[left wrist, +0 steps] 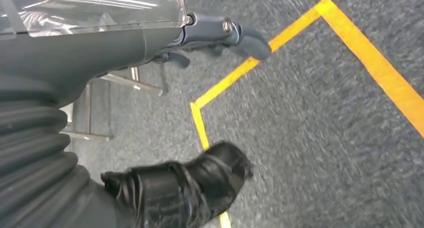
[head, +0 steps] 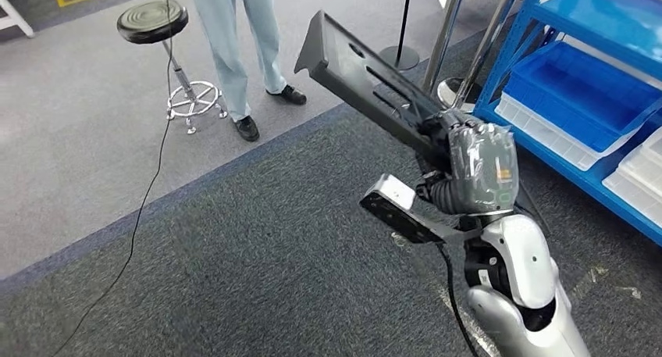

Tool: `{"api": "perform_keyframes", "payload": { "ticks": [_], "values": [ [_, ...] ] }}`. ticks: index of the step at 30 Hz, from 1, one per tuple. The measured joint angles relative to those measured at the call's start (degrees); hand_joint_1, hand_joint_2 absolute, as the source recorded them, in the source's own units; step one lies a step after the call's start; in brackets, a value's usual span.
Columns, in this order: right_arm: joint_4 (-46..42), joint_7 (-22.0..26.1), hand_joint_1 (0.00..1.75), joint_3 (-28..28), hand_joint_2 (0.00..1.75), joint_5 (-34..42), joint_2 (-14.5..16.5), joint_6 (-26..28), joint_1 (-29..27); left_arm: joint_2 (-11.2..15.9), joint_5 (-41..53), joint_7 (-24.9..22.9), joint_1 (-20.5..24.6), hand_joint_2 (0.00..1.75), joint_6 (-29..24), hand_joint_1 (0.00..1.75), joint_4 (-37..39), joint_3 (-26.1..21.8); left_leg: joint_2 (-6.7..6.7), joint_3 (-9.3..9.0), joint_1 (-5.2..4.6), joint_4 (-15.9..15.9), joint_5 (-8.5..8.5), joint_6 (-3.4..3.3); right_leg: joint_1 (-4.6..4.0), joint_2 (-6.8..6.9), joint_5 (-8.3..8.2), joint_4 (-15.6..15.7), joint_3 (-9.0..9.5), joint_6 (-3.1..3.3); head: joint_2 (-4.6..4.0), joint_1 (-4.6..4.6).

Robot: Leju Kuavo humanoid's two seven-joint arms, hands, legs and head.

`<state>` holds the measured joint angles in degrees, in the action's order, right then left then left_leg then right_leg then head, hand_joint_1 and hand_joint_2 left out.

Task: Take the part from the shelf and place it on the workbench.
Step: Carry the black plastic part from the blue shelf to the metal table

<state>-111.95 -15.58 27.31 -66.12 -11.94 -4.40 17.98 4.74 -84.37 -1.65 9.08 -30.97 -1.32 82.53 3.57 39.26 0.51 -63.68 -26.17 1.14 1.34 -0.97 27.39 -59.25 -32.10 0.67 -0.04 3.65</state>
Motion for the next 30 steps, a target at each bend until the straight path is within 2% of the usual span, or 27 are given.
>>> {"api": "perform_keyframes", "payload": {
  "ticks": [1, 2, 3, 4, 5, 6, 8, 10, 12, 13, 15, 16, 17, 18, 19, 20, 21, 22, 23, 25, 26, 27, 28, 29, 30],
  "values": [
    [-0.9, -0.1, 1.75, -0.2, 1.75, 0.4, -0.5, -0.2, -0.8, 0.1, 0.0, 1.0, 0.0, 1.75, 0.7, 0.00, -0.1, 0.0, -1.71, 1.54, 0.01, -3.4, -1.69, 0.27, -0.06, 0.72, -0.01, 0.0, 0.04, 0.11, 0.00, 0.25],
    [-1.7, -0.2, 1.75, -0.5, 1.75, 0.9, -1.0, -0.4, -1.7, 0.1, 0.0, 1.9, 0.1, 1.75, 1.3, 0.00, -0.1, 0.0, -2.65, 3.22, 0.15, -7.0, -3.16, 0.46, -0.14, 1.54, 0.03, 0.0, 0.05, 0.18, 0.00, 0.39],
    [-2.3, -0.2, 1.75, -0.9, 1.75, 1.2, -1.5, -0.6, -2.5, 0.1, 0.0, 2.4, 0.1, 1.75, 1.7, 0.00, -0.2, 0.0, -3.05, 4.38, 0.25, -9.4, -3.81, 0.57, -0.20, 2.34, 0.10, 0.0, 0.06, 0.19, 0.00, 0.40],
    [-2.8, -0.2, 1.75, -1.2, 1.75, 1.4, -1.9, -0.6, -3.1, 0.2, 0.0, 2.7, 0.0, 1.75, 1.9, 0.00, -0.3, 0.0, -3.23, 4.84, 0.30, -10.3, -3.71, 0.61, -0.22, 3.02, 0.17, 0.0, 0.06, 0.19, 0.00, 0.40],
    [-3.3, -0.2, 1.75, -1.7, 1.75, 1.5, -2.2, -0.6, -3.5, 0.2, 0.0, 2.8, -0.1, 1.75, 2.1, 0.00, -0.4, 0.0, -3.39, 4.09, 0.31, -9.0, -2.56, 0.53, -0.24, 3.69, 0.26, 0.0, 0.10, 0.15, 0.00, 0.41],
    [-3.8, -0.2, 1.75, -2.0, 1.75, 1.5, -2.5, -0.6, -3.7, 0.2, 0.0, 2.9, -0.1, 1.75, 2.2, 0.00, -0.4, 0.0, -3.62, 2.67, 0.28, -6.3, -1.03, 0.39, -0.26, 4.28, 0.34, 0.0, 0.17, 0.11, 0.00, 0.41],
    [-4.7, 0.0, 1.75, -2.6, 1.75, 1.6, -2.9, -0.6, -3.8, 0.4, 0.0, 2.7, 0.0, 1.75, 2.7, 0.00, -0.5, 0.0, -5.69, -1.24, -0.33, 1.1, 1.42, -0.32, -0.44, 5.51, 0.57, 0.0, 0.37, -0.16, 0.00, 0.40],
    [-5.2, 0.4, 1.75, -3.0, 1.75, 1.7, -3.2, -0.7, -3.7, 0.5, 0.0, 2.2, 0.2, 1.75, 3.1, 0.00, -0.5, 0.0, -6.87, -2.92, -1.03, 4.6, 1.91, -1.21, -0.69, 6.74, 0.80, 0.1, 0.53, -0.67, 0.00, 0.35],
    [-5.4, 0.6, 1.75, -3.1, 1.75, 1.8, -3.5, -0.7, -3.7, 0.6, 0.0, 1.7, 0.1, 1.75, 3.3, 0.00, -0.6, 0.0, -5.52, -2.85, -1.10, 4.8, 2.10, -1.89, -0.86, 7.91, 0.99, 0.3, 0.75, -1.33, 0.00, 0.33],
    [-5.5, 0.7, 1.75, -3.2, 1.75, 1.8, -3.6, -0.7, -3.7, 0.7, 0.0, 1.6, 0.0, 1.75, 3.4, 0.00, -0.7, 0.0, -4.82, -3.01, -0.97, 5.2, 2.25, -2.20, -0.80, 7.61, 1.30, 0.1, 0.81, -1.63, 0.00, 0.30],
    [-5.8, 0.7, 1.75, -3.4, 1.75, 1.8, -3.8, -0.7, -3.7, 0.7, 0.0, 1.4, -0.1, 1.75, 3.4, 0.00, -0.8, 0.0, -3.54, -3.43, -0.60, 5.9, 2.66, -2.92, -0.71, 5.03, 3.45, -3.0, -0.44, -1.92, 0.00, 0.10],
    [-5.9, 0.7, 1.75, -3.6, 1.75, 1.8, -4.0, -0.7, -3.7, 0.7, 0.0, 1.4, -0.1, 1.75, 3.4, 0.00, -0.8, 0.0, -2.94, -3.49, -0.53, 6.0, 2.74, -3.18, -0.60, 3.17, 5.16, -6.2, -1.93, -1.90, 0.00, -0.06],
    [-6.0, 0.7, 1.75, -3.7, 1.75, 1.8, -4.1, -0.7, -3.8, 0.7, 0.0, 1.4, -0.1, 1.75, 3.4, 0.00, -0.8, 0.0, -2.30, -3.49, -0.52, 6.0, 2.77, -3.35, -0.63, 1.95, 6.89, -10.1, -3.87, -1.87, 0.00, -0.18],
    [-6.0, 0.7, 1.75, -3.8, 1.75, 1.8, -4.2, -0.7, -3.9, 0.7, 0.0, 1.3, 0.0, 1.75, 3.4, 0.00, -0.9, 0.0, -1.58, -3.47, -0.54, 6.0, 2.76, -3.42, -0.65, 1.34, 7.95, -13.4, -5.65, -1.88, 0.00, -0.27],
    [-6.0, 0.7, 1.75, -3.8, 1.75, 1.8, -4.3, -0.7, -4.0, 0.7, 0.0, 1.3, -0.1, 1.75, 3.5, 0.00, -0.9, 0.0, -0.78, -3.45, -0.56, 5.9, 2.76, -3.43, -0.64, 1.09, 8.01, -15.1, -6.75, -1.94, 0.00, -0.29],
    [-6.0, 0.7, 1.75, -3.9, 1.75, 1.8, -4.3, -0.8, -4.1, 0.7, 0.0, 1.2, -0.1, 1.75, 3.5, 0.00, -0.9, 0.0, 0.08, -3.43, -0.55, 5.8, 2.74, -3.40, -0.59, 0.96, 6.97, -14.8, -6.85, -1.98, 0.00, -0.29],
    [-6.0, 0.7, 1.75, -4.0, 1.75, 1.8, -4.4, -0.8, -4.1, 0.7, 0.0, 0.9, -0.1, 1.75, 3.5, 0.00, -1.0, 0.0, 0.94, -3.41, -0.52, 5.5, 2.69, -3.32, -0.46, 0.68, 5.06, -12.4, -5.92, -2.01, 0.00, -0.30],
    [-6.0, 0.8, 1.75, -4.1, 1.75, 1.9, -4.5, -0.8, -4.1, 0.7, 0.0, 0.6, -0.1, 1.75, 3.7, 0.00, -1.0, 0.0, 1.78, -3.33, -0.47, 5.2, 2.59, -3.17, -0.24, -0.22, 2.88, -8.7, -4.34, -2.03, 0.00, -0.31],
    [-6.0, 1.0, 1.75, -4.1, 1.75, 2.0, -4.5, -0.8, -4.0, 0.7, 0.0, 0.0, -0.1, 1.75, 4.1, 0.00, -1.1, -0.1, 2.59, -3.07, -0.51, 4.7, 2.42, -2.91, -0.04, -1.68, 1.42, -5.2, -2.86, -2.11, 0.00, -0.32],
    [-6.1, 1.7, 1.75, -4.2, 1.75, 2.6, -4.7, -0.8, -3.8, 0.7, 0.0, -2.1, -0.1, 1.75, 6.2, 0.00, -1.3, -0.2, 4.02, -2.31, -0.54, 4.0, 2.30, -2.30, 0.25, -3.56, 0.31, -1.6, -1.28, -2.13, 0.00, -0.27],
    [-6.1, 2.2, 1.75, -4.2, 1.75, 3.2, -4.7, -0.8, -3.6, 0.7, 0.0, -3.8, -0.2, 1.75, 8.0, 0.00, -1.4, -0.3, 4.67, -1.94, -0.51, 3.9, 2.41, -1.96, 0.14, -3.55, 0.45, -1.4, -1.24, -2.04, 0.00, -0.26],
    [-6.0, 2.8, 1.75, -4.1, 1.75, 3.8, -4.7, -0.7, -3.2, 0.7, 0.0, -5.9, -0.4, 1.75, 9.8, 0.00, -1.6, -0.3, 5.33, -1.60, -0.41, 3.9, 2.60, -1.66, 0.21, -2.77, 0.27, -1.3, -1.20, -1.77, 0.00, -0.25],
    [-5.8, 3.4, 1.75, -4.1, 1.75, 4.3, -4.7, -0.7, -2.6, 0.6, 0.0, -8.2, -0.6, 1.75, 11.4, 0.00, -1.8, -0.3, 5.19, -1.37, -0.38, 3.8, 2.64, -1.41, 0.22, -2.07, 0.13, -1.1, -1.12, -1.50, 0.00, -0.26],
    [-5.6, 3.8, 1.75, -4.0, 1.75, 4.8, -4.7, -0.6, -2.0, 0.4, 0.0, -10.1, -0.8, 1.75, 12.3, 0.00, -2.1, -0.3, 4.08, -0.95, -0.46, 3.2, 2.29, -1.13, 0.31, -1.31, 0.00, -0.9, -0.96, -1.22, 0.00, -0.07],
    [-5.4, 4.1, 1.75, -4.0, 1.75, 5.1, -4.7, -0.4, -1.5, 0.1, 0.0, -11.3, -0.9, 1.75, 12.4, 0.00, -2.3, -0.4, 2.34, -0.09, -0.52, 1.6, 1.39, -0.86, 0.43, -0.49, -0.08, -0.7, -0.78, -0.94, 0.00, 0.18]
  ]
}}
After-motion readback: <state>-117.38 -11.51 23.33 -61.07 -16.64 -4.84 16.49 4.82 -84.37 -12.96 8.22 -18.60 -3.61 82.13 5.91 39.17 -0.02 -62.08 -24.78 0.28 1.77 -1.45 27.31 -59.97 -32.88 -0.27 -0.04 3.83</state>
